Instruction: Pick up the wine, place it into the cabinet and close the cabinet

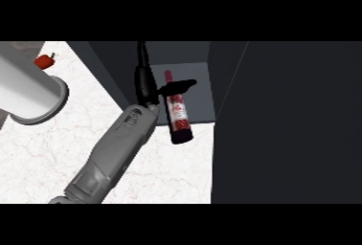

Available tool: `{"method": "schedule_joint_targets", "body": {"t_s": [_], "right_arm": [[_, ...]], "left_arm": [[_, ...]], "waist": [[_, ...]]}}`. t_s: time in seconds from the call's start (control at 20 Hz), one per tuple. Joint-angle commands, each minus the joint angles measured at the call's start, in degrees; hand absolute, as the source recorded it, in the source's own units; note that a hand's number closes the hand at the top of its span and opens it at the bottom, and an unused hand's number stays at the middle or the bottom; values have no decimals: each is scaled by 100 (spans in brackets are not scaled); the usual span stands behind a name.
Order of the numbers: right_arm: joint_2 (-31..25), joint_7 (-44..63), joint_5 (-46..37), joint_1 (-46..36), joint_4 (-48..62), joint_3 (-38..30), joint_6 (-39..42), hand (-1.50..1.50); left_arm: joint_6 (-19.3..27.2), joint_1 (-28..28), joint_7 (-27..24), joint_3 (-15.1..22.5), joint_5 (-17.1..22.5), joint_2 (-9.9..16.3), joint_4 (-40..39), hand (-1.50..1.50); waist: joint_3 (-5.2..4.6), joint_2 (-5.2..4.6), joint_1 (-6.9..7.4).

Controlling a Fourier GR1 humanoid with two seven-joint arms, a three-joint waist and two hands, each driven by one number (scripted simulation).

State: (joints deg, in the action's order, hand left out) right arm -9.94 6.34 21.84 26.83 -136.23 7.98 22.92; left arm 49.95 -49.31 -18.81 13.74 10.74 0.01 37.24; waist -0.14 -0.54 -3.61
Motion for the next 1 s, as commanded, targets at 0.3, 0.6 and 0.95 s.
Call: {"method": "schedule_joint_targets", "body": {"t_s": [0.3,0.6,0.95], "right_arm": [[15,683,129,-36,-914,90,-574,-150],[-8,446,83,185,-895,-8,-550,-150],[45,727,-368,17,-1120,429,-930,-150]], "left_arm": [[-112,711,-434,1053,987,-1,1132,-150],[-508,1523,-56,1329,630,133,2447,-150],[-657,2651,-35,1657,590,296,3737,-150]], "waist": [[8,53,240],[14,104,370],[9,90,390]]}}
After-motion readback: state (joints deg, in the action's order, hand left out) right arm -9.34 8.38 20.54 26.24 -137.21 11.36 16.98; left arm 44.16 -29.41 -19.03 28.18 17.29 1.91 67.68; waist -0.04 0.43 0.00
